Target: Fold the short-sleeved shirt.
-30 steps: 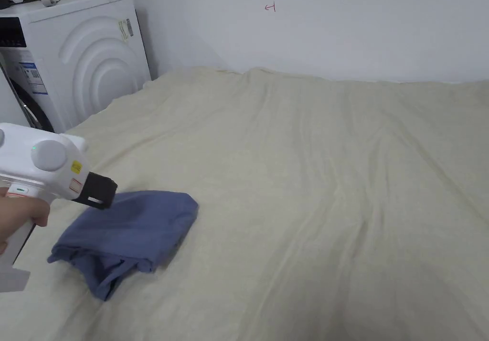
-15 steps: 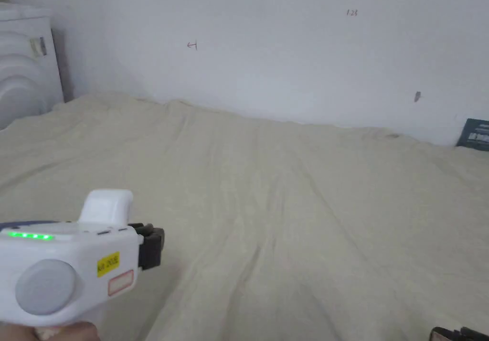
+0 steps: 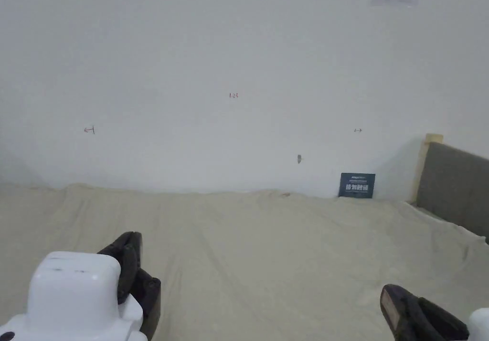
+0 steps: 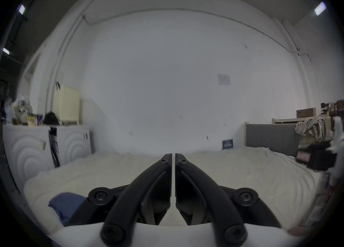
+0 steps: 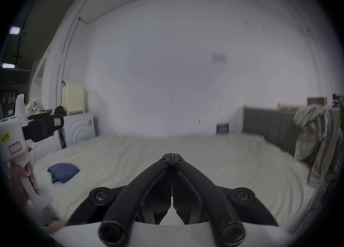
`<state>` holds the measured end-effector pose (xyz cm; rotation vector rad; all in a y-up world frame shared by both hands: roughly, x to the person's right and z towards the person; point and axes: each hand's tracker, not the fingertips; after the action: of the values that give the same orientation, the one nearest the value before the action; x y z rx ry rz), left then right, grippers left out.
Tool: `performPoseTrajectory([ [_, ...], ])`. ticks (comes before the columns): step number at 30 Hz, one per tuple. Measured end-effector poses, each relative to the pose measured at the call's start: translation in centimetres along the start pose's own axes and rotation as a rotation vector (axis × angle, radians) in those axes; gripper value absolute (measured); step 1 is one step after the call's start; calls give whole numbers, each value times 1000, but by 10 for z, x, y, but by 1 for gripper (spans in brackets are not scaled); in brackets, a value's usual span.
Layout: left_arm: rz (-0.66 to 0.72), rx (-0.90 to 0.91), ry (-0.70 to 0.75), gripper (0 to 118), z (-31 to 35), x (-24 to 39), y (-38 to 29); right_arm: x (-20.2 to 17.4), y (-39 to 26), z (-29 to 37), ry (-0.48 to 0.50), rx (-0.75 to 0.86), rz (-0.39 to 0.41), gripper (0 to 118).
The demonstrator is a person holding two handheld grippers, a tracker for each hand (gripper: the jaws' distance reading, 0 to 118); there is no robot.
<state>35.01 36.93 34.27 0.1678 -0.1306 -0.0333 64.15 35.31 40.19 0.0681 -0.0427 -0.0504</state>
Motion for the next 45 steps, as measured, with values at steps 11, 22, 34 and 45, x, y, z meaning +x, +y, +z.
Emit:
performPoseTrajectory([
  [11, -96, -39, 82, 3, 24, -1, -43, 8, -42, 1, -180, 88, 84, 0],
  [22, -21, -48, 126, 11, 27, -4, -48, 6, -37, 10, -172, 92, 123, 6],
  [34, -46, -22, 108, 118, 27, -19, -38, 0, -30, 9, -210, 83, 142, 110],
  [45, 29, -36, 125, 118, 27, -29, -45, -5, -32, 3, -168, 52, 149, 110],
])
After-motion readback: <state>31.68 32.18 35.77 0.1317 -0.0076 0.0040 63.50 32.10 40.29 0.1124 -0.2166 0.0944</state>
